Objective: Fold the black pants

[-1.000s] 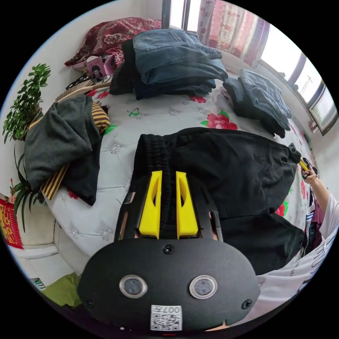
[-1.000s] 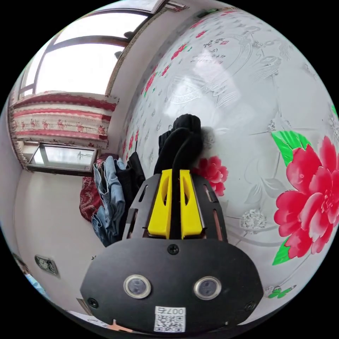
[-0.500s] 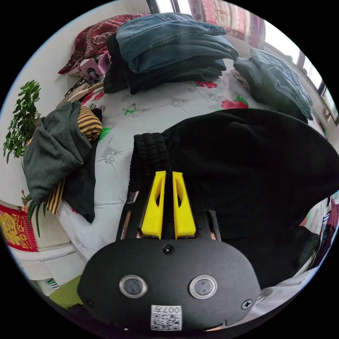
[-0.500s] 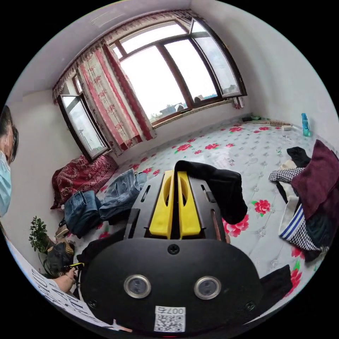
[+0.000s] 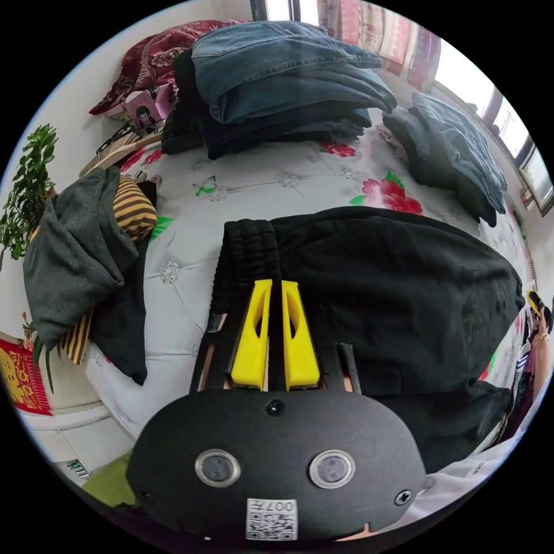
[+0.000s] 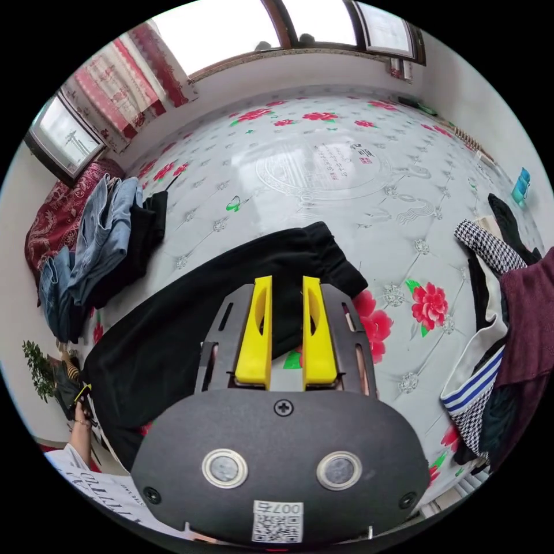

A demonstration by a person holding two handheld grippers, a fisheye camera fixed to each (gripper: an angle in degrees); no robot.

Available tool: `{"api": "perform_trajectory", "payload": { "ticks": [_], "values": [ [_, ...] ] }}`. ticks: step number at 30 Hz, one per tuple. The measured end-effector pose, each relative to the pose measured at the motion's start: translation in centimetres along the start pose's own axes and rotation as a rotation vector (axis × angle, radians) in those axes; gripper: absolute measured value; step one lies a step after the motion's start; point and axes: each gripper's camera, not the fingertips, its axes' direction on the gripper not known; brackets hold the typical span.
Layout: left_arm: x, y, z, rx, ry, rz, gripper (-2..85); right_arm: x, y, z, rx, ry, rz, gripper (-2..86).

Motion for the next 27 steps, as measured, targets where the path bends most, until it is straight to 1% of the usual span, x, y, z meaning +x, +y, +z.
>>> {"api": "perform_trajectory", "payload": {
  "ticks": [4, 6, 7, 8, 9, 11, 12, 13, 14, 15, 16, 17, 18, 19, 22, 24, 25, 26, 27],
  "values": [
    [1.7, 1.4, 0.2, 0.033, -0.106, 0.026, 3.4, -1.0, 3.4, 3.7, -0.082, -0.052, -0.162, 6.7],
    [1.5, 1.9, 0.2, 0.037, -0.108, 0.018, 3.3, -1.7, 4.3, 6.4, -0.182, 0.015, -0.209, 6.8],
    [1.0, 2.1, 0.2, 0.035, -0.088, 0.012, 3.1, -2.4, 4.8, 6.1, -0.126, 0.076, -0.284, 6.4],
    [0.3, 2.2, 0.1, 0.023, -0.053, 0.019, 2.9, -2.8, 4.6, 6.6, -0.152, 0.143, -0.325, 6.0],
    [-0.2, 2.1, 0.1, 0.013, -0.031, 0.029, 2.7, -2.8, 4.4, 6.9, -0.171, 0.165, -0.325, 5.9],
    [-2.6, 1.6, -0.7, -0.035, 0.075, 0.031, 1.1, -2.2, 2.8, 7.3, -0.238, 0.125, -0.288, 5.1],
    [-3.2, 1.5, -1.3, -0.016, 0.08, 0.016, 0.9, -2.0, 2.4, 7.2, -0.243, 0.14, -0.268, 4.9],
    [-4.2, 1.5, -3.2, 0.065, 0.088, 0.016, 0.5, -2.2, 1.9, 6.3, -0.194, 0.185, -0.268, 4.4],
    [-4.8, 1.4, -5.0, 0.143, 0.116, 0.06, 1.1, -2.9, 1.7, 5.0, -0.127, 0.168, -0.338, 4.9],
    [-4.9, 1.2, -5.6, 0.168, 0.127, 0.094, 1.4, -3.4, 1.5, 4.4, -0.101, 0.144, -0.378, 5.2],
    [-4.7, 0.4, -6.1, 0.178, 0.128, 0.178, 4.2, -4.4, 1.0, 3.7, -0.061, 0.1, -0.455, 6.4],
    [-4.0, -0.7, -5.7, 0.144, 0.108, 0.265, 6.6, -5.3, 0.1, 3.9, -0.063, 0.083, -0.511, 7.7],
    [-3.5, -1.4, -5.2, 0.118, 0.095, 0.3, 7.5, -5.8, -0.5, 4.4, -0.083, 0.079, -0.53, 8.3],
    [-2.7, -2.7, -3.7, 0.063, 0.078, 0.35, 8.9, -6.6, -1.9, 5.6, -0.136, 0.073, -0.551, 9.4],
    [0.0, -5.9, 0.5, -0.047, 0.031, 0.455, 9.8, -8.7, -5.0, 8.7, -0.207, 0.059, -0.595, 10.9],
    [1.8, -7.2, 3.3, -0.126, -0.024, 0.515, 8.8, -9.9, -6.5, 10.4, -0.22, 0.075, -0.638, 11.1],
    [2.8, -7.5, 4.5, -0.162, -0.054, 0.567, 6.5, -10.6, -7.3, 11.4, -0.23, 0.081, -0.67, 11.1],
    [3.6, -7.3, 4.8, -0.165, -0.024, 0.661, 4.3, -11.2, -8.1, 12.8, -0.265, 0.085, -0.696, 11.2],
    [3.9, -7.1, 4.9, -0.165, -0.03, 0.698, 3.3, -11.5, -8.4, 13.6, -0.288, 0.095, -0.707, 11.2]
  ]
}}
